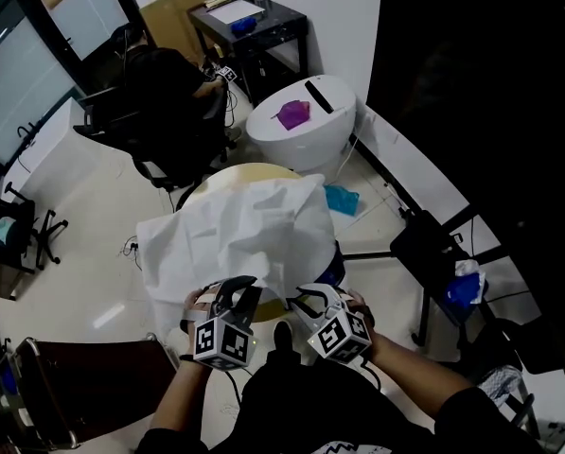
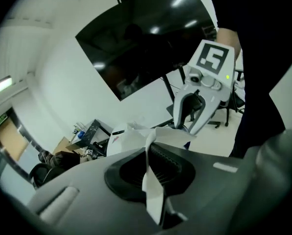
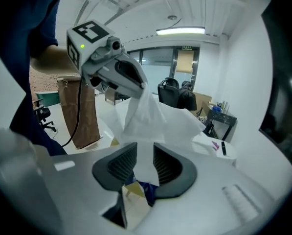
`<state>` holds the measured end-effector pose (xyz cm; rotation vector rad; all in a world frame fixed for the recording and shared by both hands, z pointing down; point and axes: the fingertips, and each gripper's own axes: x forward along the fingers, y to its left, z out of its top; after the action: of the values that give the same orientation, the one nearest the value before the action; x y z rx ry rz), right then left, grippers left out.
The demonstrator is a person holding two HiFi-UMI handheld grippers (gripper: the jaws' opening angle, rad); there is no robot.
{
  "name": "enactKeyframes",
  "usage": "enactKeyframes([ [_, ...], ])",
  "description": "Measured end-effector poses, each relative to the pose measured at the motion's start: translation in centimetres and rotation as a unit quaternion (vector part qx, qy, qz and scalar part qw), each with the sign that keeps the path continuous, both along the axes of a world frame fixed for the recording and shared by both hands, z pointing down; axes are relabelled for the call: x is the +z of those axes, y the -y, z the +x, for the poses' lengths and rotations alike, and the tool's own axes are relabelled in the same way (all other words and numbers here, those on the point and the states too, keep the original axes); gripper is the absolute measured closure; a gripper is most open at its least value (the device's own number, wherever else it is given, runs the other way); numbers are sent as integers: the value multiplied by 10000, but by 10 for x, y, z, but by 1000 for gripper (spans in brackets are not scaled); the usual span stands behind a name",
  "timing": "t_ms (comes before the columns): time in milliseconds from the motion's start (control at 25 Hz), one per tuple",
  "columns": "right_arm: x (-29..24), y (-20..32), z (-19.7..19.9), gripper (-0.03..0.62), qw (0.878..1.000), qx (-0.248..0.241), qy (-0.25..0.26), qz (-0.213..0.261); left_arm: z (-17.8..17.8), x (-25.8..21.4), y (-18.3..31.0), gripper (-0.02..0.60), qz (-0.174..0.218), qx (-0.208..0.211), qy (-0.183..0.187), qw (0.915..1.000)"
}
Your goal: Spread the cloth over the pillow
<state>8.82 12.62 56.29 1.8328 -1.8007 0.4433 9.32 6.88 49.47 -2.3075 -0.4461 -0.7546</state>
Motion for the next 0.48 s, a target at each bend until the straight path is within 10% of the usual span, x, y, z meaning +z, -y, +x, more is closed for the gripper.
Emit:
enactKeyframes([
  [480, -20, 46, -43, 395, 9943, -646, -689, 488, -8, -19, 39, 581, -400, -586, -301, 9970],
])
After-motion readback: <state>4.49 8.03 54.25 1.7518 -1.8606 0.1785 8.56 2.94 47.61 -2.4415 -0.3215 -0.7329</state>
